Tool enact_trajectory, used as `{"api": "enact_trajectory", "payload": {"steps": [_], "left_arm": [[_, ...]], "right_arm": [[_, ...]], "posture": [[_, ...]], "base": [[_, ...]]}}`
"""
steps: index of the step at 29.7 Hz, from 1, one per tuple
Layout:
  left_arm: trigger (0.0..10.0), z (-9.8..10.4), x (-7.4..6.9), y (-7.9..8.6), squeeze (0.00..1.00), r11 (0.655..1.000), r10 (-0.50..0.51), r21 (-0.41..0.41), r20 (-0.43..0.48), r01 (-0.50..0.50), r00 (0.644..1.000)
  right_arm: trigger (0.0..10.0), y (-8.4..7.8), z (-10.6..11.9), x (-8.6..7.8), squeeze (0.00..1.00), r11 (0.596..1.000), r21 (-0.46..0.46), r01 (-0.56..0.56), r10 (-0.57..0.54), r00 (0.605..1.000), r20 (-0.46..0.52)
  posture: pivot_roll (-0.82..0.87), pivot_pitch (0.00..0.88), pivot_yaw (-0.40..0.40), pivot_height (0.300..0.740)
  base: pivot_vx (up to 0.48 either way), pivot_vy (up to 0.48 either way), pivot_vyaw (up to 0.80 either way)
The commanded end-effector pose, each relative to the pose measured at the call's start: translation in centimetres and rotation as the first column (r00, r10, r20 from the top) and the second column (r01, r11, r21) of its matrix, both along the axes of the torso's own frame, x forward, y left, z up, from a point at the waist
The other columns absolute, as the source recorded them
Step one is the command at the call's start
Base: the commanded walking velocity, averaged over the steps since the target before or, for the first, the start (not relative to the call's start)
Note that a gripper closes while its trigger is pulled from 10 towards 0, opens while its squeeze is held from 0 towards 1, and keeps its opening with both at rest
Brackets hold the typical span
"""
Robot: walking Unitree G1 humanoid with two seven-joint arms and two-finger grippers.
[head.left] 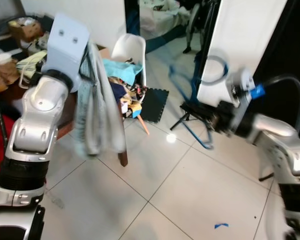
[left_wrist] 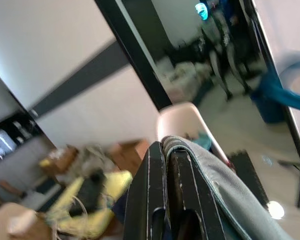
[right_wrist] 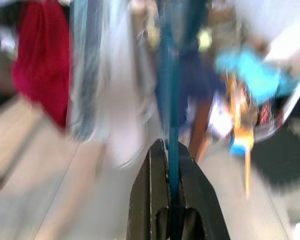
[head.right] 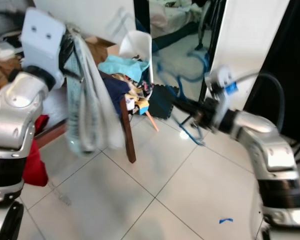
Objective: Hang hanger
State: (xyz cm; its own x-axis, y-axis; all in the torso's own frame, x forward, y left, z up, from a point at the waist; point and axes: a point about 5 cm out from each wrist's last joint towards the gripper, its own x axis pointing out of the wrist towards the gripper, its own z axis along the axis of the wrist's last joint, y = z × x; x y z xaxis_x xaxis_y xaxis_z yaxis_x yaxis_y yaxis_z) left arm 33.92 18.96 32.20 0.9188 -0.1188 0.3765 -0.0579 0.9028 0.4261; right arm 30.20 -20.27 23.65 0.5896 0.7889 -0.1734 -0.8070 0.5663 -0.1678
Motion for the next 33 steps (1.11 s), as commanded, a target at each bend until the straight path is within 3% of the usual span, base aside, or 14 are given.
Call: {"api": "enact_trajectory", "payload": {"steps": [1,2,7,9,15,17,24,28,31,33], "left_arm": [[10.0,1.0,-0.3,0.8,0.00,1.000,0.005,0.003,0.044,-0.005,0.999],[10.0,1.3,-0.2,1.3,0.00,1.000,0.016,-0.012,0.048,-0.016,0.999],[10.0,1.3,-0.2,1.3,0.00,1.000,0.017,-0.016,0.049,-0.017,0.999],[10.0,1.5,-0.1,1.1,0.00,1.000,0.012,-0.020,0.053,-0.011,0.999],[10.0,1.7,0.0,0.6,0.00,0.999,-0.017,-0.040,0.053,0.019,0.998],[10.0,1.9,0.0,-0.3,0.00,0.997,-0.055,-0.051,0.063,0.058,0.996],[10.0,2.0,-0.1,-0.7,0.00,0.995,-0.079,-0.051,0.065,0.083,0.995],[10.0,2.1,-0.1,-0.8,0.00,0.995,-0.085,-0.050,0.064,0.088,0.994],[10.0,2.2,-0.4,-1.3,0.00,0.992,-0.113,-0.042,0.067,0.116,0.991],[10.0,2.2,-0.4,-1.3,0.00,0.992,-0.113,-0.042,0.067,0.116,0.991]], "right_arm": [[10.0,0.7,0.5,-0.9,0.00,0.995,-0.065,-0.080,0.081,0.997,0.002],[10.0,0.9,0.0,-2.0,0.00,0.982,-0.120,-0.143,0.140,0.990,-0.034],[10.0,1.3,-0.1,-2.5,0.00,0.974,-0.142,-0.177,0.171,0.984,-0.053],[10.0,1.8,-0.2,-3.4,0.00,0.951,-0.197,-0.237,0.225,0.971,-0.081],[10.0,2.4,0.1,-3.6,0.00,0.943,-0.218,-0.252,0.239,0.967,-0.084],[10.0,4.4,0.1,-3.3,0.00,0.948,-0.233,-0.217,0.207,0.976,-0.069],[10.0,6.6,0.5,-2.6,0.00,0.968,-0.193,-0.161,0.151,0.986,-0.067],[10.0,6.9,0.8,-2.4,0.00,0.974,-0.178,-0.139,0.129,0.989,-0.066],[10.0,6.6,1.2,-0.9,0.00,0.987,-0.160,-0.005,-0.004,0.998,-0.061],[10.0,6.6,1.2,-0.9,0.00,0.987,-0.160,-0.005,-0.004,0.998,-0.061]], "posture": [[-0.02,0.076,0.033,0.740],[-0.02,0.077,0.034,0.740],[-0.03,0.079,0.033,0.740],[-0.03,0.082,0.036,0.740],[-0.03,0.084,0.038,0.740],[-0.03,0.087,0.042,0.740],[-0.03,0.089,0.047,0.740],[-0.03,0.090,0.048,0.740],[-0.02,0.093,0.047,0.740],[-0.02,0.093,0.047,0.740]], "base": [[0.000,0.000,-0.80],[0.000,0.000,-0.80],[0.000,0.000,-0.80],[0.000,0.000,-0.80],[0.000,0.000,-0.13],[0.000,0.000,0.00],[0.000,0.000,0.00],[0.000,0.000,0.00],[0.000,0.000,0.00],[0.000,0.000,0.00]]}}
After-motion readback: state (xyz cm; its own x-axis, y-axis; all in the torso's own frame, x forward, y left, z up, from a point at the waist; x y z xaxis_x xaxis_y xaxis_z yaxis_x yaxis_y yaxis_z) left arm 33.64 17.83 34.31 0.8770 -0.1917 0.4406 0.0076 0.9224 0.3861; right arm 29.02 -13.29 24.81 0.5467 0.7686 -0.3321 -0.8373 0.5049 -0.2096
